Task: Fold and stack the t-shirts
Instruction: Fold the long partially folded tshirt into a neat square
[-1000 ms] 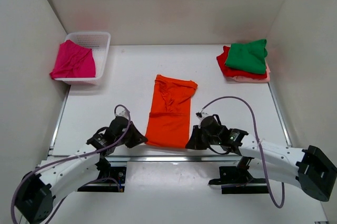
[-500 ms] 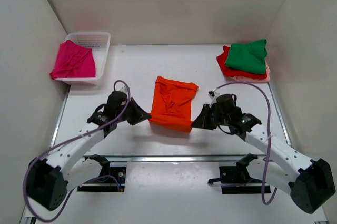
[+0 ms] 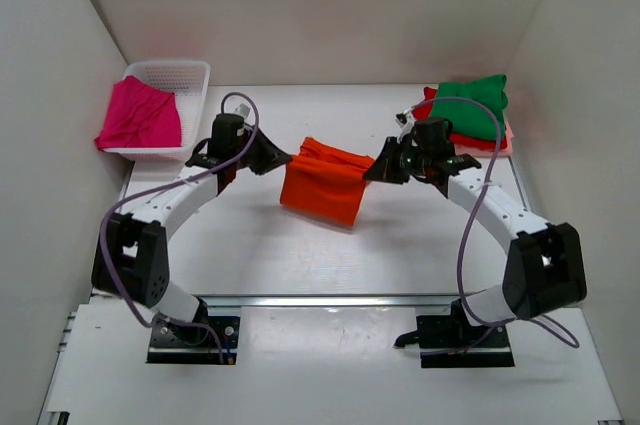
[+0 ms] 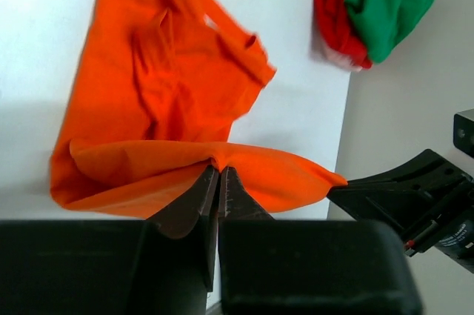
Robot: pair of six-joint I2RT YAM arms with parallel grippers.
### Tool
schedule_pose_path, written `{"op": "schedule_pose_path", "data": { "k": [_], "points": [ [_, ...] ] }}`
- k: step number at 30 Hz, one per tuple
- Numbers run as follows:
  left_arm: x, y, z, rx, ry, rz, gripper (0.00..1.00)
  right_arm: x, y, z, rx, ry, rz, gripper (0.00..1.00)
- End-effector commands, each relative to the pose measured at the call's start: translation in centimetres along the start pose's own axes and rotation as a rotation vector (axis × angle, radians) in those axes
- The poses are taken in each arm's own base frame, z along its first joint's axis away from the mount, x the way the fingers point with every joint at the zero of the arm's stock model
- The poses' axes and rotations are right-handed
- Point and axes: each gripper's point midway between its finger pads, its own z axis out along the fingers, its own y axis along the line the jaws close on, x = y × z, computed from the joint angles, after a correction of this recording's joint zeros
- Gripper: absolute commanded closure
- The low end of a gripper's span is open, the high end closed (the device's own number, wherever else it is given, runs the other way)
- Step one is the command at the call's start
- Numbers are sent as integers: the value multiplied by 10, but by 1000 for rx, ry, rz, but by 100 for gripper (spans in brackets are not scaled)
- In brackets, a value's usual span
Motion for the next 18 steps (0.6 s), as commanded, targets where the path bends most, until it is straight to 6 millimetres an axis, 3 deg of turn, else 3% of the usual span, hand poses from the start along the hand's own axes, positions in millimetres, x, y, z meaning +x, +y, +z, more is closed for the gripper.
{"op": "schedule_pose_path", "data": {
  "k": [1, 3, 5, 6, 7, 8, 10, 12, 13, 14, 16, 17, 18],
  "points": [
    [-44, -24, 13, 84, -85, 39, 87, -46, 0, 8, -19, -91, -58, 100],
    [-59, -24, 29, 82, -99, 33, 82, -65, -5, 13, -8, -118, -53, 99],
    [-74, -36, 44, 104, -94, 54, 79, -75, -32, 24, 38, -128, -23, 100],
    [-66, -24, 65, 73, -51, 47, 78, -83, -34, 25, 45, -142, -29, 100],
    [-72, -23, 79, 68, -47, 60, 78, -87, -47, 30, 71, -144, -16, 100],
    [-79, -34, 85, 93, -40, 60, 78, -94, -59, 34, 97, -155, 2, 100],
    [-75, -20, 119, 69, 9, 46, 76, -94, -80, 44, 138, -145, 14, 100],
    [-85, -14, 141, 60, 9, 60, 68, -112, -89, 51, 139, -165, -2, 100],
    [-91, -10, 152, 45, 0, 58, 67, -107, -99, 64, 151, -141, 1, 97],
    [-96, -6, 160, 31, -19, 49, 68, -109, -112, 79, 149, -127, -16, 95],
    [-108, -2, 161, 40, -81, 36, 69, -138, -120, 94, 145, -150, -82, 91],
    [-107, 2, 159, 35, -91, 17, 69, -129, -138, 110, 163, -103, -63, 94],
    [-112, -6, 158, 84, -123, 28, 65, -143, -134, 112, 163, -110, -84, 97]
  ]
}}
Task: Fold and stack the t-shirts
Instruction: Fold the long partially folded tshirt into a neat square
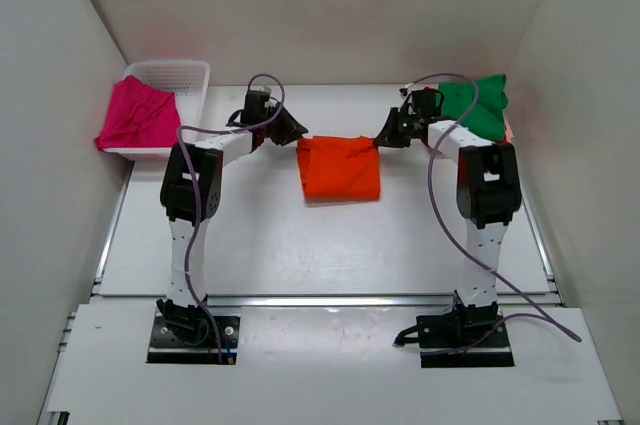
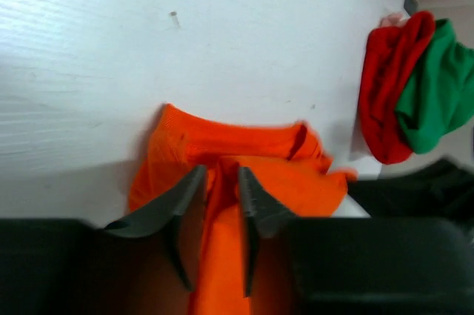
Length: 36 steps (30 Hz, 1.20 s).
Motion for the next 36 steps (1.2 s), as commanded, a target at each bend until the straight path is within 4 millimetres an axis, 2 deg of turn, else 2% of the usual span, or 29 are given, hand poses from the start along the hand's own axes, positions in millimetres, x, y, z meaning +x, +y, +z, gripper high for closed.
{"op": "schedule_pose_path", "data": {
  "k": [1, 2, 3, 6, 8, 10, 12, 16, 19, 22, 23, 24, 34, 35, 36],
  "points": [
    [-38, -44, -22, 137, -145, 41, 59, -55, 1, 21, 1, -89, -120, 100],
    [-43, -44, -23, 147, -144, 65, 58, -47, -11, 31, 16, -49, -103, 100],
    [-43, -47, -19, 151, -126, 99, 55, -51, -9, 35, 11, -47, -108, 100],
    [-35, -38, -15, 113, -45, 124, 50, -59, -7, 35, 14, -64, -133, 100],
    [-33, -43, -19, 173, -52, 112, 48, -53, -2, 38, 16, -54, -144, 100],
    [-23, -35, -22, 195, -59, 74, 45, -51, -3, 37, 18, -52, -148, 100],
    [-22, -38, -24, 195, -70, 91, 44, -47, 0, 36, 9, -50, -149, 100],
    [-11, -39, -6, 139, -13, 152, 44, -43, 2, 33, 8, -49, -148, 100],
    [-5, -39, -3, 150, -11, 144, 44, -51, 4, 30, 3, -64, -150, 100],
    [-5, -42, -3, 166, -6, 142, 44, -50, 7, 32, 0, -66, -161, 100],
    [5, -37, -1, 144, 20, 134, 44, -48, 5, 32, 0, -58, -149, 100],
    [6, -42, -1, 144, 28, 155, 44, -48, 3, 32, 2, -59, -146, 100],
    [27, -24, 7, 61, 77, 197, 43, -51, 7, 26, -12, -67, -164, 100],
    [29, -22, 7, 62, 86, 188, 42, -54, 12, 24, -22, -77, -167, 100],
    [31, -24, 8, 74, 92, 182, 44, -51, 8, 25, -16, -68, -152, 100]
  ]
}}
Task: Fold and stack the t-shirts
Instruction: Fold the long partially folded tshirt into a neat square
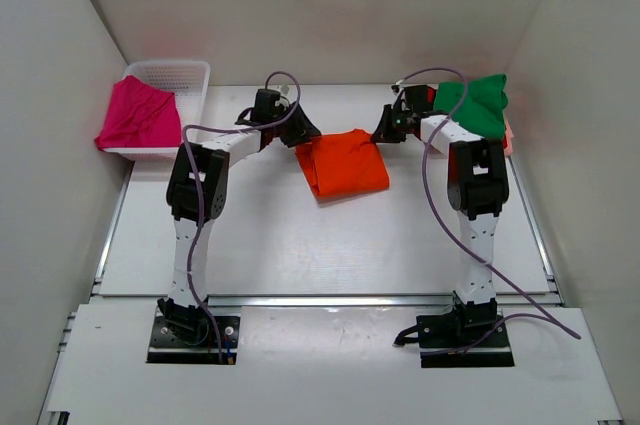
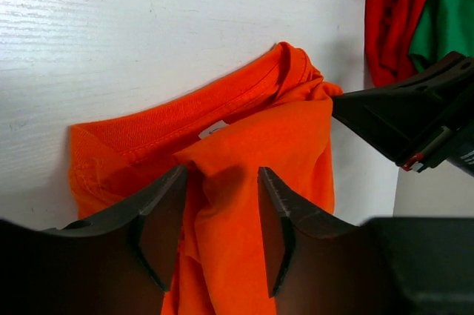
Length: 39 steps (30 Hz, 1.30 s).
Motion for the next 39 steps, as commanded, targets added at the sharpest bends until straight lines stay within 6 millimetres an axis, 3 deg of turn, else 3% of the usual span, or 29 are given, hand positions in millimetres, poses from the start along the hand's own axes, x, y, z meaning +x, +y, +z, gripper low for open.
{"op": "schedule_pose_path", "data": {
  "k": [1, 3, 4, 6, 7, 9, 13, 15, 20, 25, 28, 37, 39],
  "points": [
    [-5, -9, 2, 31, -8, 21, 47, -28, 29, -24, -48, -83, -68, 100],
    [-3, -16, 0, 68, -7, 5, 76, -29, 29, -28, -49, -89, -68, 100],
    [-13, -19, -4, 90, -35, 12, 90, -30, 26, -31, -43, -93, -63, 100],
    [-13, -29, -11, 101, -48, 21, 100, -30, 36, -40, -60, -100, -91, 100],
    [-11, -26, -14, 86, -41, 23, 100, -26, 37, -44, -53, -93, -93, 100],
    [-14, -42, -29, 91, -69, 59, 100, -27, 48, -58, -57, -111, -116, 100],
    [13, -32, -62, 52, -60, 32, 100, -13, 69, -84, -69, -114, -151, 100],
    [16, -29, -75, 58, -83, 22, 100, -1, 76, -91, -80, -102, -160, 100],
    [35, -20, -110, 58, -108, -19, 100, 5, 100, -109, -113, -114, -202, 100],
    [22, -32, -141, 68, -181, -3, 100, 2, 109, -116, -126, -127, -221, 100],
    [15, -32, -142, 69, -192, 0, 100, -6, 110, -116, -140, -141, -225, 100],
    [-9, -17, -110, 71, -194, -27, 100, -25, 100, -86, -154, -123, -229, 100],
    [-20, -11, -101, 70, -208, -31, 100, -42, 93, -79, -142, -144, -228, 100]
  ]
}}
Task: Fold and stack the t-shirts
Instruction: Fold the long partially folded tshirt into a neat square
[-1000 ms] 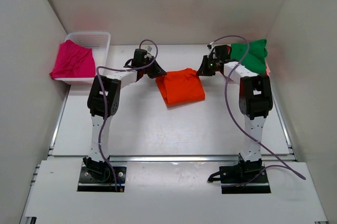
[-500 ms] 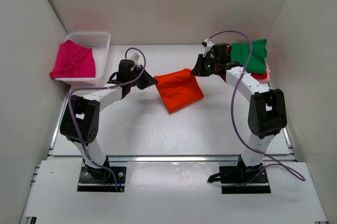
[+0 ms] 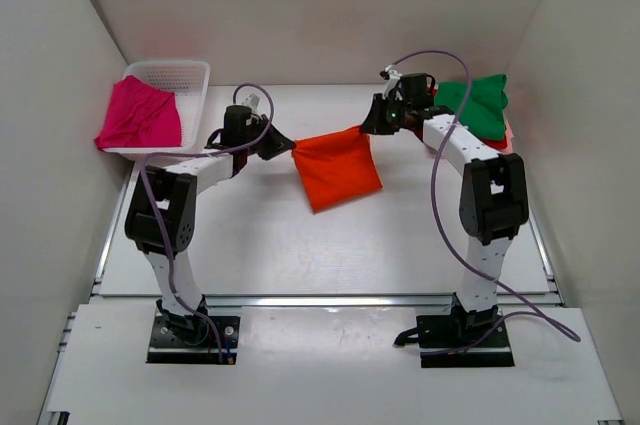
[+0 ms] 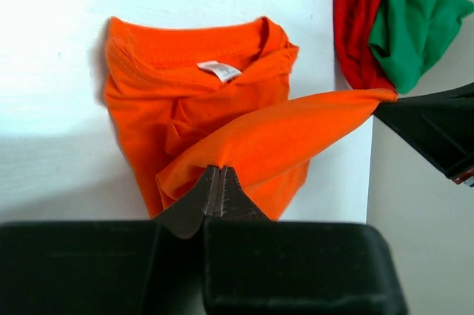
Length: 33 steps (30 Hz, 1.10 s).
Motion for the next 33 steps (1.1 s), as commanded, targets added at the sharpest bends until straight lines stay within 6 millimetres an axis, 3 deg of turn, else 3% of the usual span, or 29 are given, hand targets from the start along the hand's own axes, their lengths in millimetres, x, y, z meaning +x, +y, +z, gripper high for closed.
{"op": "schedule_pose_path", "data": {
  "k": [1, 3, 4, 6, 7, 8, 9, 10, 11, 12, 13, 15, 18, 21, 23, 27, 29, 30, 31, 32, 33],
  "points": [
    [-35, -13, 13, 50, -69, 24, 100, -28, -15, 11, 8, -47, -39, 100],
    [-42, -7, 25, 43, -63, 21, 100, -45, -26, 16, 17, -72, -30, 100],
    [-48, -4, 34, 42, -64, 25, 100, -37, -34, 26, 20, -47, -14, 100],
    [-55, 2, 46, 33, -63, 17, 100, -51, -40, 32, -6, -67, 4, 100],
    [-56, 10, 55, 15, -64, 18, 100, -45, -46, 41, -9, -47, 19, 100],
    [-68, 5, 57, 24, -89, 20, 100, -45, -55, 53, 7, -37, 19, 100],
    [-65, 13, 64, 12, -77, 9, 100, -65, -53, 55, 1, -68, -12, 99],
    [-67, 21, 71, -4, -80, 8, 100, -49, -64, 69, 9, -14, 10, 100],
    [-70, 22, 76, -8, -84, -3, 100, -47, -69, 81, 16, 11, 22, 100],
    [-72, 26, 78, -18, -85, -11, 100, -66, -67, 77, 5, -16, 3, 100],
    [-72, 31, 82, -32, -90, -15, 100, -52, -74, 93, -3, 18, 16, 100],
    [-75, 43, 87, -71, -113, -24, 100, -50, -81, 101, -14, 30, 35, 100],
    [-76, 62, 97, -130, -101, -69, 100, -29, -88, 111, -18, 76, 56, 100],
    [-66, 81, 101, -200, -60, -110, 100, -18, -93, 114, 15, 103, 47, 96],
    [-66, 93, 99, -247, -48, -130, 95, -13, -93, 114, 25, 118, 37, 83],
    [-58, 104, 97, -272, -18, -153, 88, -5, -98, 110, 70, 152, 45, 81],
    [-51, 110, 94, -268, -1, -162, 79, 7, -99, 107, 104, 194, 47, 78],
    [-56, 103, 95, -234, -12, -154, 75, 12, -99, 107, 119, 210, 43, 71],
    [-51, 100, 94, -197, 1, -165, 59, 15, -96, 104, 149, 227, 18, 66],
    [-56, 90, 95, -137, -9, -174, 41, 19, -96, 103, 183, 236, -9, 52],
    [-61, 84, 92, -97, -32, -170, 14, 22, -93, 98, 195, 239, -26, 38]
  ]
}}
